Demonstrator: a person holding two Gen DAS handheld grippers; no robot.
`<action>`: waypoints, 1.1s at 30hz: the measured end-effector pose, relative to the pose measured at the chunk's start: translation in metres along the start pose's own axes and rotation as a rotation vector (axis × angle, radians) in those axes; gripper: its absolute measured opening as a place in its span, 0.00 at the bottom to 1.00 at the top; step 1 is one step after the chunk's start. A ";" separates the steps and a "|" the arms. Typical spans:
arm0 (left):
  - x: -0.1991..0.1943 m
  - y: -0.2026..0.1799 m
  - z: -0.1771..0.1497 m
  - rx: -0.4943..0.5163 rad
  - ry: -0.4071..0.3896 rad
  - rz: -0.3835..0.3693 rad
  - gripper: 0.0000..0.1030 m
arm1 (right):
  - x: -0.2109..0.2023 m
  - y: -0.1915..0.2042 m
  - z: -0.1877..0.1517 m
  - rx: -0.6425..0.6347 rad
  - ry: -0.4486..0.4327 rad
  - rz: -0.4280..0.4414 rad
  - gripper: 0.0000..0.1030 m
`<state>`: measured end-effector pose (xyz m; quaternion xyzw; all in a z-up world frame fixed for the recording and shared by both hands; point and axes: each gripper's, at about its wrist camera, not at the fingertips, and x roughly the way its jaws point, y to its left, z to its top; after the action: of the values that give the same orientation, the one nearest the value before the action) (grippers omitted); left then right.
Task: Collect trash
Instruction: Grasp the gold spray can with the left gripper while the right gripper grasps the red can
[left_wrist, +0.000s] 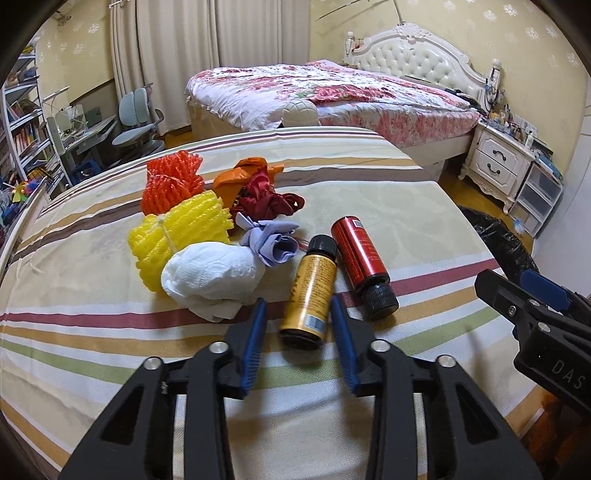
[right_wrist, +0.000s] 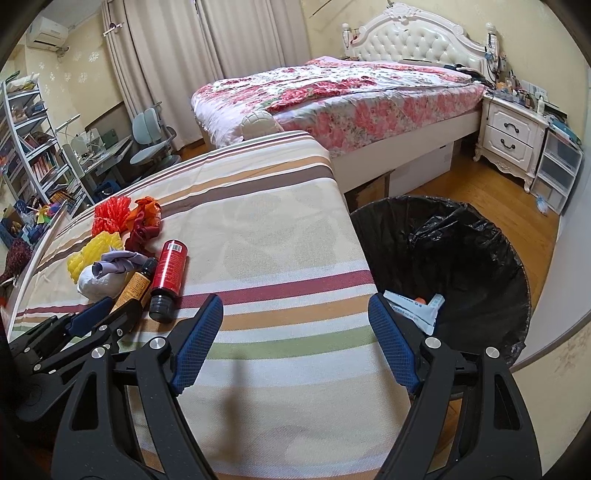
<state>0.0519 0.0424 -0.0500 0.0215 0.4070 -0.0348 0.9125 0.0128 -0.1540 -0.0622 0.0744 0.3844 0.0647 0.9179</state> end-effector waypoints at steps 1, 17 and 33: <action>0.000 -0.001 -0.001 0.007 -0.001 -0.005 0.26 | 0.000 0.000 0.000 -0.002 0.000 -0.001 0.77; -0.018 0.015 -0.022 0.015 0.010 -0.036 0.25 | 0.002 0.024 -0.005 -0.063 0.015 0.007 0.77; -0.032 0.026 -0.025 0.013 -0.034 -0.045 0.24 | 0.007 0.063 0.002 -0.152 0.023 0.037 0.77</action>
<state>0.0139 0.0710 -0.0430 0.0176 0.3917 -0.0582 0.9181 0.0151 -0.0911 -0.0543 0.0110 0.3877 0.1117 0.9149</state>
